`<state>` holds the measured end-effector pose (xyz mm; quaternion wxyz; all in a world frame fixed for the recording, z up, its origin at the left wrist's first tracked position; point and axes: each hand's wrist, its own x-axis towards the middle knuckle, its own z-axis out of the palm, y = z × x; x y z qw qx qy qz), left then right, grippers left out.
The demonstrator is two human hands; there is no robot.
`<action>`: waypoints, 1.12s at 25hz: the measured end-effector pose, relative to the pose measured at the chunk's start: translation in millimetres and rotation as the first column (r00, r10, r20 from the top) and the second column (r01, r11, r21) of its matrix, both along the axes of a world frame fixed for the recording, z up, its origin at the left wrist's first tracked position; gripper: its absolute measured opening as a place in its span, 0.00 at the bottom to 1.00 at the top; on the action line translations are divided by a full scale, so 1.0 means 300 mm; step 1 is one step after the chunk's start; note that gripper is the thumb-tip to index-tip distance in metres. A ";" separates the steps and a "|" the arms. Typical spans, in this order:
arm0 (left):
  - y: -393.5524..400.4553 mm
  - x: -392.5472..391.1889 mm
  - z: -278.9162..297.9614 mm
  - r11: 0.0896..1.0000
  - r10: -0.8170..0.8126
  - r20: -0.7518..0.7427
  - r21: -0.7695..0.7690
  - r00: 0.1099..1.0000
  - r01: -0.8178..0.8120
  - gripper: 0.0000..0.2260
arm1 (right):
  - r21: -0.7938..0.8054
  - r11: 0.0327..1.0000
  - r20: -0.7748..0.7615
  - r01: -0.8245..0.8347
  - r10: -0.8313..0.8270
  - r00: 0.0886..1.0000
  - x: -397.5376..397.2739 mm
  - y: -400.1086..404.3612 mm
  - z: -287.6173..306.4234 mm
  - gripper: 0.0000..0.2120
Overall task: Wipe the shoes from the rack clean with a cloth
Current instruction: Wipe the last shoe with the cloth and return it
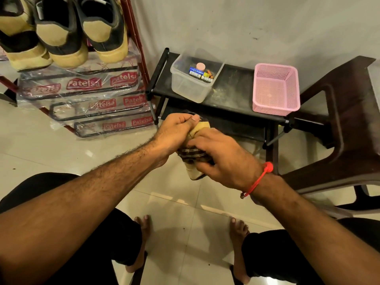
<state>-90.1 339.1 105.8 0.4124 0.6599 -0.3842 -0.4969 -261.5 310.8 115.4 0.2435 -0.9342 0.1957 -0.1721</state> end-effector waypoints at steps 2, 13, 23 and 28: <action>-0.001 -0.004 0.000 1.000 -0.016 0.016 0.005 1.000 0.016 0.15 | 0.036 0.994 -0.023 0.106 -0.105 0.994 -0.009 -0.065 0.004 0.17; 0.005 -0.012 0.027 0.998 -0.058 -0.109 0.009 0.992 0.060 0.18 | 0.049 0.906 0.157 0.420 -0.422 0.893 -0.013 -0.112 0.019 0.13; 0.000 -0.020 0.029 0.994 -0.058 -0.128 0.085 0.990 0.069 0.36 | -0.075 0.982 0.048 0.175 -0.172 0.984 0.020 -0.032 0.025 0.18; -0.001 -0.013 0.040 0.990 -0.115 -0.125 0.072 0.985 0.124 0.40 | -0.013 0.929 0.096 0.370 -0.367 0.925 0.001 -0.101 0.045 0.16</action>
